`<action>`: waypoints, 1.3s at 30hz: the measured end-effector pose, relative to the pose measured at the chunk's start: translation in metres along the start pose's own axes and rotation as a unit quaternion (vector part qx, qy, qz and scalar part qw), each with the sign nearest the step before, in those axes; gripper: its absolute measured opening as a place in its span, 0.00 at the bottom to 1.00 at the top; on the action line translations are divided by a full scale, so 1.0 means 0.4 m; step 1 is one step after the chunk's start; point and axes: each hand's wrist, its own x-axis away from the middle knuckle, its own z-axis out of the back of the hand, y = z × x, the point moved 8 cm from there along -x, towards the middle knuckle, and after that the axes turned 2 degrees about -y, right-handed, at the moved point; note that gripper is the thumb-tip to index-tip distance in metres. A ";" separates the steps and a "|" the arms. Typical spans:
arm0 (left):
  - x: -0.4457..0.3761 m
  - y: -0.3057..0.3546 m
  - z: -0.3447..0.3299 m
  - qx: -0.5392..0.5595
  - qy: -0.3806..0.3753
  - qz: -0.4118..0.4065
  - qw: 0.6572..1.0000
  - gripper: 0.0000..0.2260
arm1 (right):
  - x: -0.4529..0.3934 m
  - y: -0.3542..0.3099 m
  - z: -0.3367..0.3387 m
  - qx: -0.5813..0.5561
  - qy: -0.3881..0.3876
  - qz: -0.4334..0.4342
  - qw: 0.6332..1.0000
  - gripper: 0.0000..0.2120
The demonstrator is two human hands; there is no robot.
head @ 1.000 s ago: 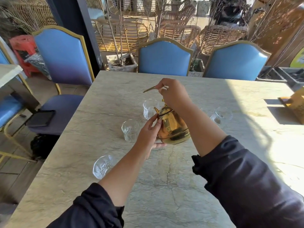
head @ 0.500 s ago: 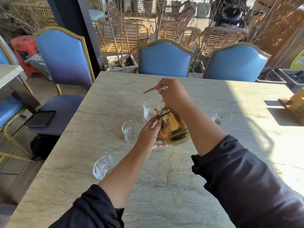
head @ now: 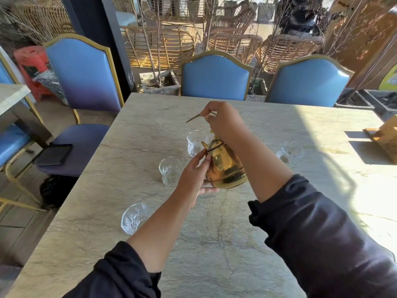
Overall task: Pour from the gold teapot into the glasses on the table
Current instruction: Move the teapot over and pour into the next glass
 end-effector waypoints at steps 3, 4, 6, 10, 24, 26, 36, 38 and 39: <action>0.001 0.001 -0.001 -0.001 0.000 0.002 1.000 0.19 | -0.001 -0.001 0.002 0.000 0.003 -0.002 1.000 0.09; 0.000 0.002 -0.001 -0.001 0.000 0.002 1.000 0.19 | -0.001 -0.001 0.003 -0.001 0.004 -0.002 1.000 0.10; 0.001 0.002 -0.002 -0.004 -0.001 0.001 1.000 0.18 | 0.000 -0.003 0.005 -0.002 0.005 -0.003 1.000 0.10; 0.001 0.001 -0.001 -0.012 -0.007 -0.002 1.000 0.19 | 0.005 -0.003 0.008 -0.004 0.009 -0.007 1.000 0.10; 0.020 -0.005 0.015 -0.079 -0.031 -0.031 0.996 0.22 | 0.107 0.077 0.016 -0.111 0.079 -0.033 0.990 0.10; 0.032 -0.011 0.023 -0.094 -0.032 -0.041 0.994 0.22 | 0.133 0.084 0.015 -0.131 0.090 -0.035 0.987 0.10; 0.157 -0.066 0.080 -0.090 -0.056 -0.040 0.994 0.17 | 0.243 0.016 -0.021 -0.121 0.042 0.014 0.992 0.08; 0.179 -0.081 0.095 -0.074 -0.053 -0.035 0.995 0.19 | 0.256 -0.002 -0.035 -0.109 0.025 0.014 0.994 0.08; 0.187 -0.088 0.103 -0.068 -0.051 -0.033 0.996 0.21 | 0.260 -0.016 -0.041 -0.100 0.014 0.019 0.995 0.08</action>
